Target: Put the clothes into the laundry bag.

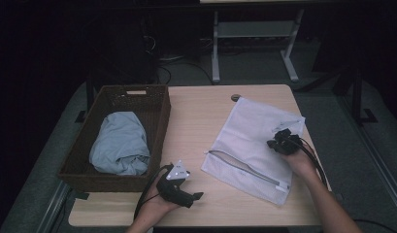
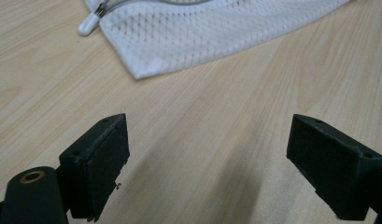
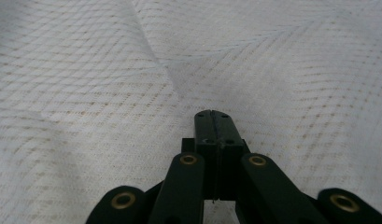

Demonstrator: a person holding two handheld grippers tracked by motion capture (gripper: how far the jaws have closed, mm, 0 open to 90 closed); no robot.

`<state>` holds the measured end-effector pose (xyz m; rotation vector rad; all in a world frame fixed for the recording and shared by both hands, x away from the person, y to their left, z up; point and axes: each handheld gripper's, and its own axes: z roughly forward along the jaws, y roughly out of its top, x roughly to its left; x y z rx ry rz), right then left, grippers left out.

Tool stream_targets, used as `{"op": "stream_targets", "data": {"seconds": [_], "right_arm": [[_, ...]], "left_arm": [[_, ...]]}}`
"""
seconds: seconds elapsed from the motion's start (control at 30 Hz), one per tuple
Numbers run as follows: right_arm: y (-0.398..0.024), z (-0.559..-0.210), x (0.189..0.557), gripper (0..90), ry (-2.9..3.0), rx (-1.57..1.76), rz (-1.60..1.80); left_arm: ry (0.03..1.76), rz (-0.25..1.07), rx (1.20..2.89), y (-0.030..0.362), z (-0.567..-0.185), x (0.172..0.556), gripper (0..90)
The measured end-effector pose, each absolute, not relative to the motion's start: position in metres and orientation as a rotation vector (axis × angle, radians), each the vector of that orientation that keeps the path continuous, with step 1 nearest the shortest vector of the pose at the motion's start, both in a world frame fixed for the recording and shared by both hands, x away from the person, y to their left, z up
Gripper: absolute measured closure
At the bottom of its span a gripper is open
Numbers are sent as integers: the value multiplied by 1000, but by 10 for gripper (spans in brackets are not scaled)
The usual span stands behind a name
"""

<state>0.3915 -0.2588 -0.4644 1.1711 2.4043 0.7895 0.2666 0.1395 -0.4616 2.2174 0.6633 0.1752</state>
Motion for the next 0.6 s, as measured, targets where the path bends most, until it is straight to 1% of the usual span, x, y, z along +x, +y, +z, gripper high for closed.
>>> {"op": "stream_targets", "data": {"seconds": [0.6], "right_arm": [[-304, -466, 400, 893, 2272, 1313, 733]], "left_arm": [[663, 173, 2219, 138, -463, 267, 125]]}}
